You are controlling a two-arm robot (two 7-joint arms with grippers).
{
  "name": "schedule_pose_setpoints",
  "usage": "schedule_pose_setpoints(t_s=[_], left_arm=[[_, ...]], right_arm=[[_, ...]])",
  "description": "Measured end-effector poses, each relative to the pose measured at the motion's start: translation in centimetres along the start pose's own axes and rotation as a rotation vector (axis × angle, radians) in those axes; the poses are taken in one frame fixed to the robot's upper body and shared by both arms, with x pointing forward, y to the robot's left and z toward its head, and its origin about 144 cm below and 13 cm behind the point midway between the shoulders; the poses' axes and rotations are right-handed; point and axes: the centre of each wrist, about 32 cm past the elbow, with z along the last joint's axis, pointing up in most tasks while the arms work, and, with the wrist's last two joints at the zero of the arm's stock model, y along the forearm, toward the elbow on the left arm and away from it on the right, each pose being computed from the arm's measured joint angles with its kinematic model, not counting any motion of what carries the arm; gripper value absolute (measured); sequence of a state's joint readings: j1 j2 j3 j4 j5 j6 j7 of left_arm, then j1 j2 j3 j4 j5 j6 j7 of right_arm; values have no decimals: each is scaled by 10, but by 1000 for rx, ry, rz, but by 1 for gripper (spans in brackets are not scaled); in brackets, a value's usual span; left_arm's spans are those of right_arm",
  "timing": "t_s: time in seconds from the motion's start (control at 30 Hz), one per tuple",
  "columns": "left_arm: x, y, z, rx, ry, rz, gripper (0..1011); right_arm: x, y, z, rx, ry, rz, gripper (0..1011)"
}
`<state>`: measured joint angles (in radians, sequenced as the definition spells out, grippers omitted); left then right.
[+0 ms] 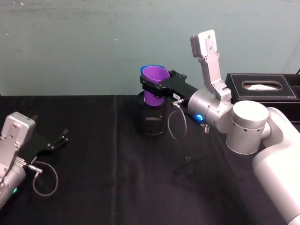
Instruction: Pick up one cup with a gripper and tap it against the other cup.
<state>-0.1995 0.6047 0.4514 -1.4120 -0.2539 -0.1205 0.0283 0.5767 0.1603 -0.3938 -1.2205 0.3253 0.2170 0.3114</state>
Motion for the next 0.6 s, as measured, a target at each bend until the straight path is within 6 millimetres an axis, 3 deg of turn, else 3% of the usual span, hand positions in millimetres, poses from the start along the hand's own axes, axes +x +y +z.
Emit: schedule_pose_setpoints(t_s=[0.6], left_arm=[[0, 0, 0, 0, 0, 0, 1000]], right_arm=[[0, 0, 0, 0, 0, 0, 737]])
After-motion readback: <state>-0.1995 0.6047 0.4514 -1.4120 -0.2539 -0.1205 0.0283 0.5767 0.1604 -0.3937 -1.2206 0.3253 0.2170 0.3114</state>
